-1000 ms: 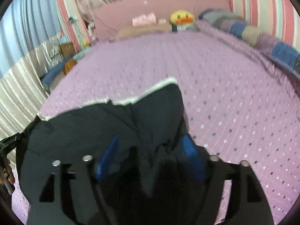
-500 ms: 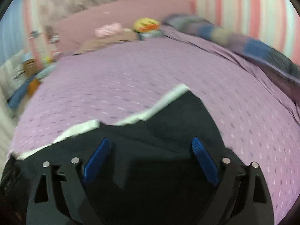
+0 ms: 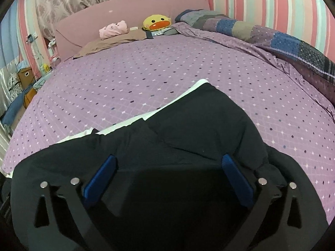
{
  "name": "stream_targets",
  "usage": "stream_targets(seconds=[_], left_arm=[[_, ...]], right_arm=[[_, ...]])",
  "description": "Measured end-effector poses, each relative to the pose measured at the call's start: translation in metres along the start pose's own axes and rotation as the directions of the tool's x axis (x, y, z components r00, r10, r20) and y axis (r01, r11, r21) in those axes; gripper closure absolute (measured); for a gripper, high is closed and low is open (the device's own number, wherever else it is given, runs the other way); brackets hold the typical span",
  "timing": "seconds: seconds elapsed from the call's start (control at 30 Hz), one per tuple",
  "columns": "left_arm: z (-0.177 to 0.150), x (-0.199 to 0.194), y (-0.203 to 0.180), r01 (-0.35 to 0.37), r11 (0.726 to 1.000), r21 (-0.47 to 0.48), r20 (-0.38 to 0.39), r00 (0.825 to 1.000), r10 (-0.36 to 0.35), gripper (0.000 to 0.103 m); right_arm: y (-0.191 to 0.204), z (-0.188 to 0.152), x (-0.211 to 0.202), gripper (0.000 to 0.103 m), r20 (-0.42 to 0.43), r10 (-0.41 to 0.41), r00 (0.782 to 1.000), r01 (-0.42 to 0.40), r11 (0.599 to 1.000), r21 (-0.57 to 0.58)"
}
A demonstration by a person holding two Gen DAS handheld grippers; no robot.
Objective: Fold large clothes
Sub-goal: 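Press the folded jacket flat with both open tools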
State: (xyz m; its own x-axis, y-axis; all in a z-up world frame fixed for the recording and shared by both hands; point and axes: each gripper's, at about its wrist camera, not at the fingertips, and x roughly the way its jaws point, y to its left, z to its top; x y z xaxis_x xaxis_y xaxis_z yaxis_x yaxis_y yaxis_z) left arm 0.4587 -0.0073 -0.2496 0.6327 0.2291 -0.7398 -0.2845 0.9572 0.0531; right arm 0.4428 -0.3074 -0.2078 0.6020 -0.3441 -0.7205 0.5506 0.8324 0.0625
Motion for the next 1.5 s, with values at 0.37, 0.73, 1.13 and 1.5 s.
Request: stream_targets(seconds=[0.37,0.73,1.13,1.5], left_arm=[[-0.014,0.007,-0.002,0.002,1.0,0.004,0.044,0.999,-0.002,0.003],[-0.013,0.026,-0.015,-0.013,1.0,0.005,0.045,0.999,0.013,0.003],[-0.006,0.039,-0.022,-0.023,0.999,0.031,-0.018,1.0,0.023,0.003],[0.018,-0.015,0.032,-0.037,0.966,0.257,0.08,0.997,0.017,0.003]], right_arm=[[0.008,-0.008,0.014,0.001,0.032,-0.017,0.999,0.018,1.0,-0.024],[0.015,-0.008,0.023,0.001,0.034,-0.029,0.999,0.031,0.999,-0.041],[0.016,0.002,0.027,0.001,-0.026,-0.002,1.0,0.0,0.998,-0.065],[-0.055,0.043,-0.022,0.002,-0.013,0.163,0.987,-0.161,0.951,-0.265]])
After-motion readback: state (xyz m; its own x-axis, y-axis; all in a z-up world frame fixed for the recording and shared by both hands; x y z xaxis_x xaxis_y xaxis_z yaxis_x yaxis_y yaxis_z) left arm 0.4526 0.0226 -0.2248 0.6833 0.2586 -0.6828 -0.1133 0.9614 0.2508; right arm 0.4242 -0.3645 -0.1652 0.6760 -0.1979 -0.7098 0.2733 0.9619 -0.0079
